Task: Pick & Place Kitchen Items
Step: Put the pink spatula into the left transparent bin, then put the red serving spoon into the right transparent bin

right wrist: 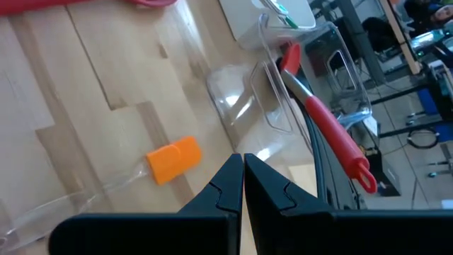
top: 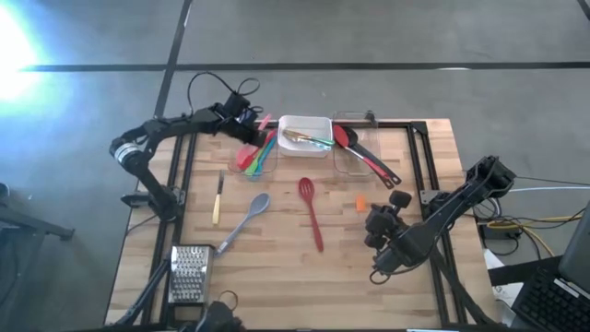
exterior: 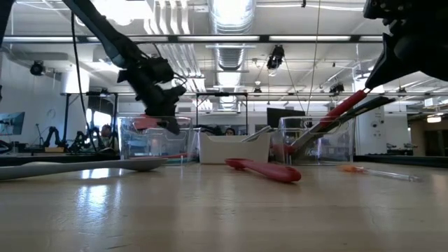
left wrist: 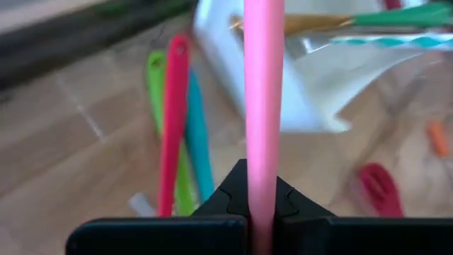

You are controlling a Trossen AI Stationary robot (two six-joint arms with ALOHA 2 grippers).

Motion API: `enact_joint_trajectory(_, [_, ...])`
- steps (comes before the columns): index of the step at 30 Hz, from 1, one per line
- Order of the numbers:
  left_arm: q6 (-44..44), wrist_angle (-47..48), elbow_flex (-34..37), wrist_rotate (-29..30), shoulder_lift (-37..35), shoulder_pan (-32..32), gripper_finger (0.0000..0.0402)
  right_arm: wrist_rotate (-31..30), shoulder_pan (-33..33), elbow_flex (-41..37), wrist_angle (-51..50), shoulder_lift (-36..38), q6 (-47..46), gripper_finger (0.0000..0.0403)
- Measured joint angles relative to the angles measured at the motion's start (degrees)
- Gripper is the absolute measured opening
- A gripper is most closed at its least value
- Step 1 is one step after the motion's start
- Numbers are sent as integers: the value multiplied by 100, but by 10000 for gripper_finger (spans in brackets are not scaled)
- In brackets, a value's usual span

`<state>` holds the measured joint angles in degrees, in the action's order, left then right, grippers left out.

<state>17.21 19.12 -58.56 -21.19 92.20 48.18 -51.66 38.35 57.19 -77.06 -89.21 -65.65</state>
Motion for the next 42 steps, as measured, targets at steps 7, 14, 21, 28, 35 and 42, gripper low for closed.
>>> enact_joint_trajectory(7, [52,-254,271,213,91,2,0,-109,-10,74,-51,0,55,9])
enact_joint_trajectory(14, [92,-213,153,341,225,0,0,-218,-31,186,-56,0,155,9])
enact_joint_trajectory(21, [35,-135,150,387,236,-2,22,-269,-55,281,-55,0,359,9])
enact_joint_trajectory(28, [-90,160,68,267,203,-2,27,-260,-55,260,-57,0,411,9])
enact_joint_trajectory(35, [-233,616,-22,245,155,-4,81,-260,-52,257,-73,0,437,9])
enact_joint_trajectory(42, [-460,899,-132,253,18,-7,167,-262,-52,257,-89,0,463,9])
